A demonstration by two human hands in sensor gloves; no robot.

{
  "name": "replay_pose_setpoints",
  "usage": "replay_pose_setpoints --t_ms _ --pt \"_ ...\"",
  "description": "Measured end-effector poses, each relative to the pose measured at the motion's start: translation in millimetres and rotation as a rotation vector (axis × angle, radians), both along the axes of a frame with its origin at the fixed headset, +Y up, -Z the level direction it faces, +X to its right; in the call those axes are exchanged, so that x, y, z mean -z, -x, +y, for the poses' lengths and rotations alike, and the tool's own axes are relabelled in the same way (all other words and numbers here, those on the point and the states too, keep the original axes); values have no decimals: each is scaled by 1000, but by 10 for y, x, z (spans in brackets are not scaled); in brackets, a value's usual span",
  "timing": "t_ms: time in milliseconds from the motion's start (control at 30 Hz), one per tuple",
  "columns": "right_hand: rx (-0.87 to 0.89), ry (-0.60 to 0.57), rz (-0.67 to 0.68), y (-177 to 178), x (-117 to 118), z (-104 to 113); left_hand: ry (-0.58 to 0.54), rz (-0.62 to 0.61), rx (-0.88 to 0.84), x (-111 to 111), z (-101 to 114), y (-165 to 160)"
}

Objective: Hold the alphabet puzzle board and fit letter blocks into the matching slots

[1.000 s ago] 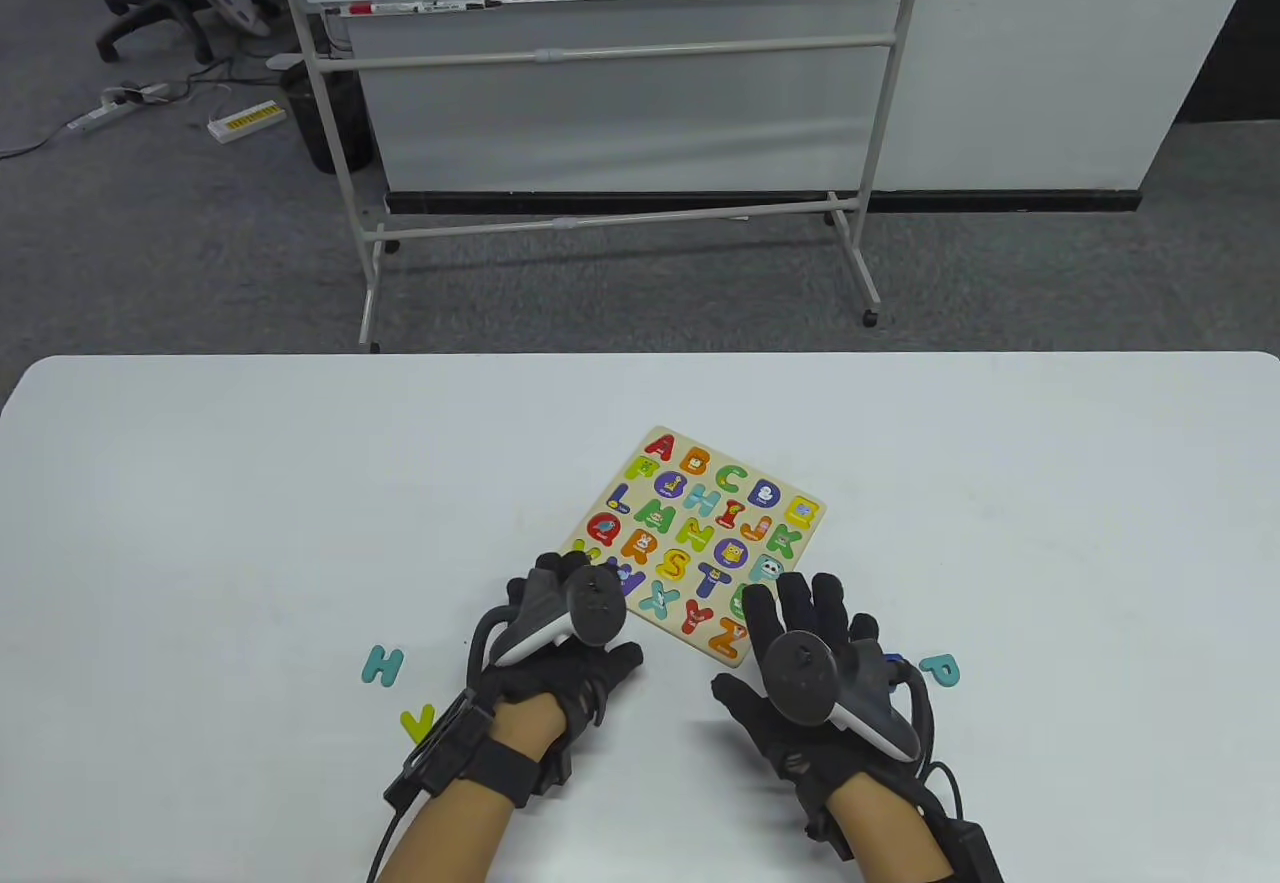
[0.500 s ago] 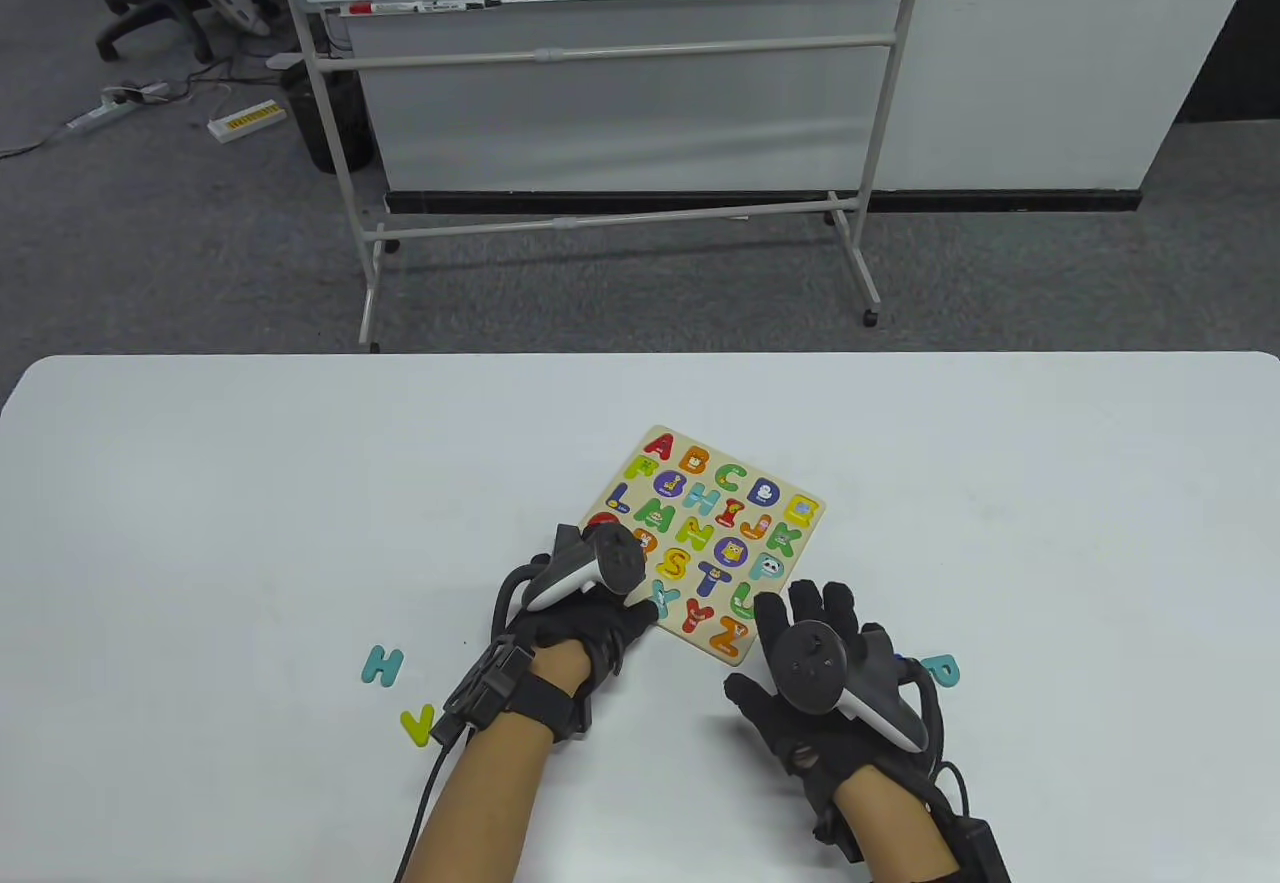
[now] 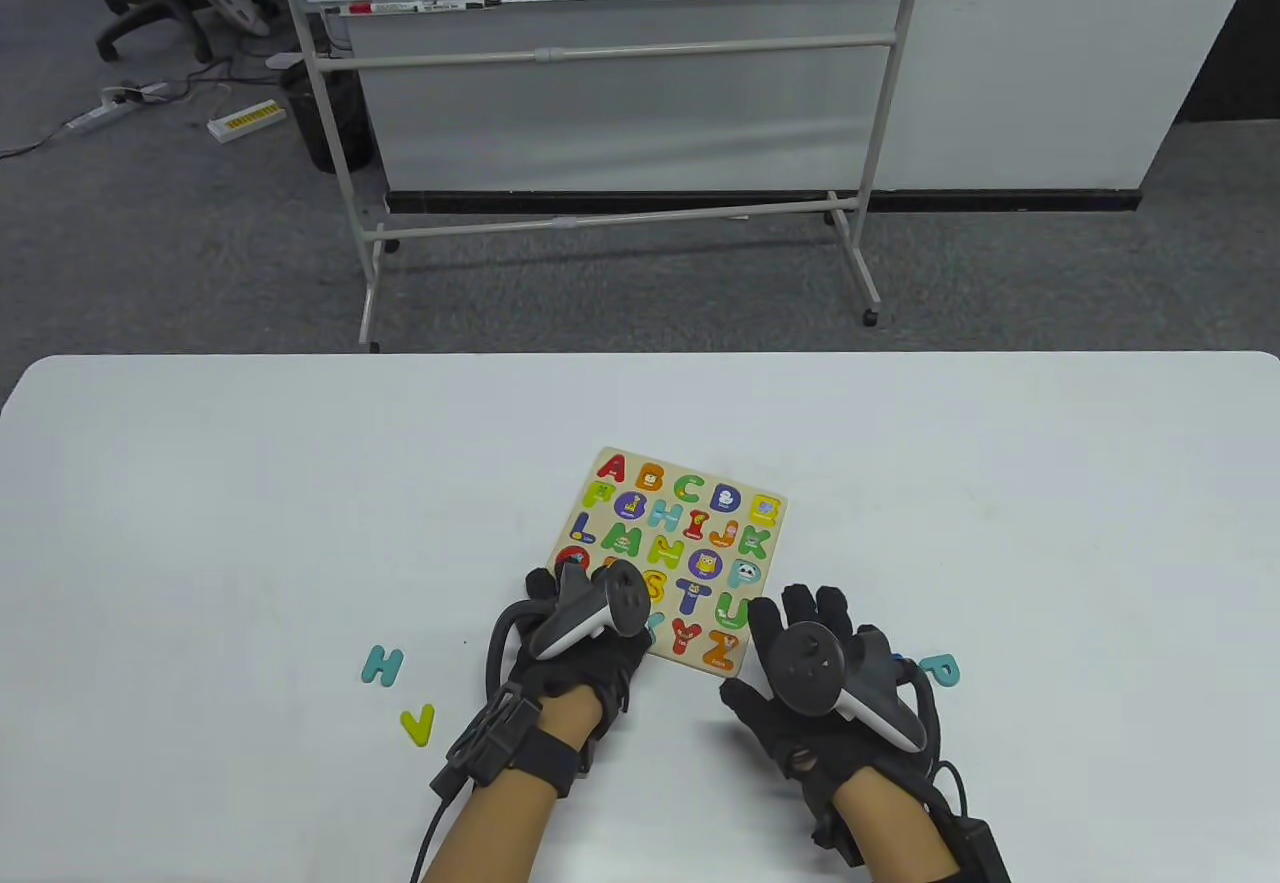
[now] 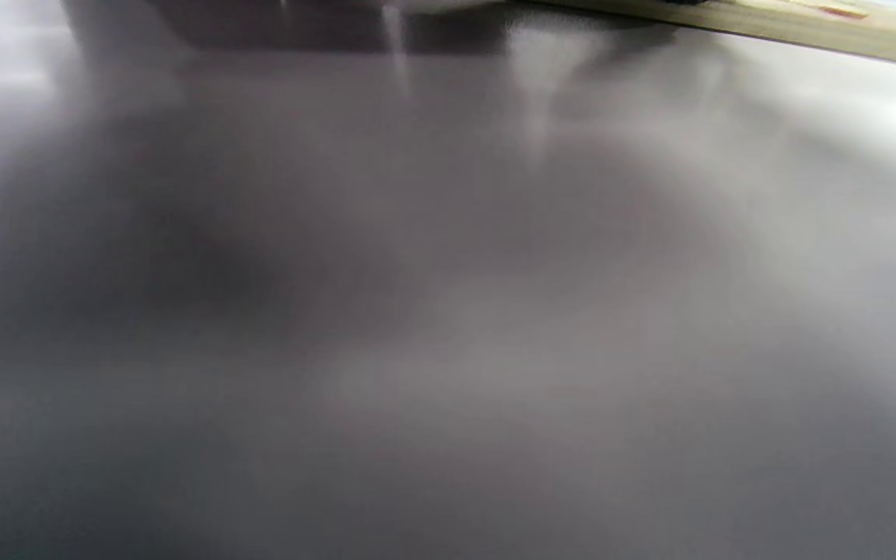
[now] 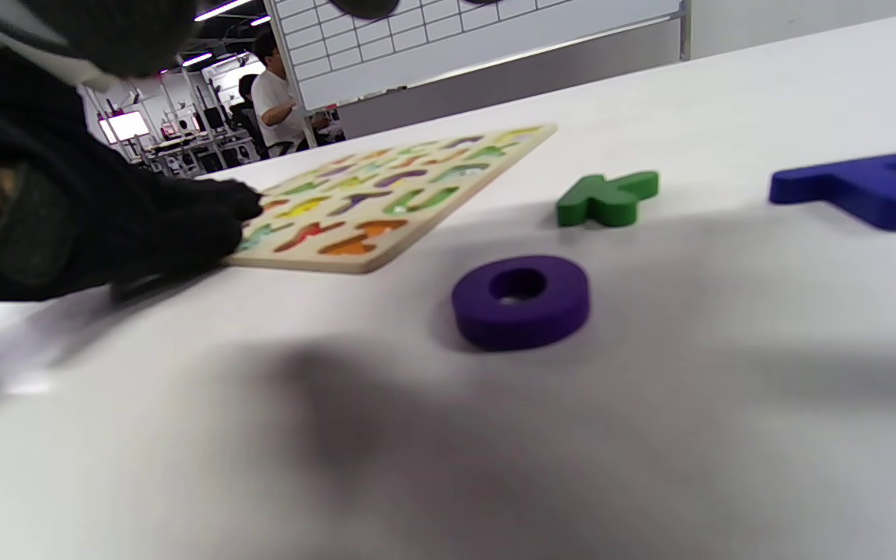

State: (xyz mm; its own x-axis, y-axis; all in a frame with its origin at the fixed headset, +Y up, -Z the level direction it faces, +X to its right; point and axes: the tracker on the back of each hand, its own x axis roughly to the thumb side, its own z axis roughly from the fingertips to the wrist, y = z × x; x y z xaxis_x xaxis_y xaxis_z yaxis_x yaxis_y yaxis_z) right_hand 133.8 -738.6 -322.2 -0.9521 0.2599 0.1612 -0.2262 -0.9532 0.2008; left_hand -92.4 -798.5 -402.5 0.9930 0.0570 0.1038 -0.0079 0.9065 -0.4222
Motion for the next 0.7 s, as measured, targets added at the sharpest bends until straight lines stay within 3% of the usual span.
replay_pose_setpoints --t_ms 267,533,700 --pt "14 -4 -10 -36 20 13 -20 86 -12 -401 12 70" --pt "0 39 -4 -25 35 -22 41 198 39 -773 28 52" --pt "1 50 -9 -46 38 -23 41 213 69 -921 22 31"
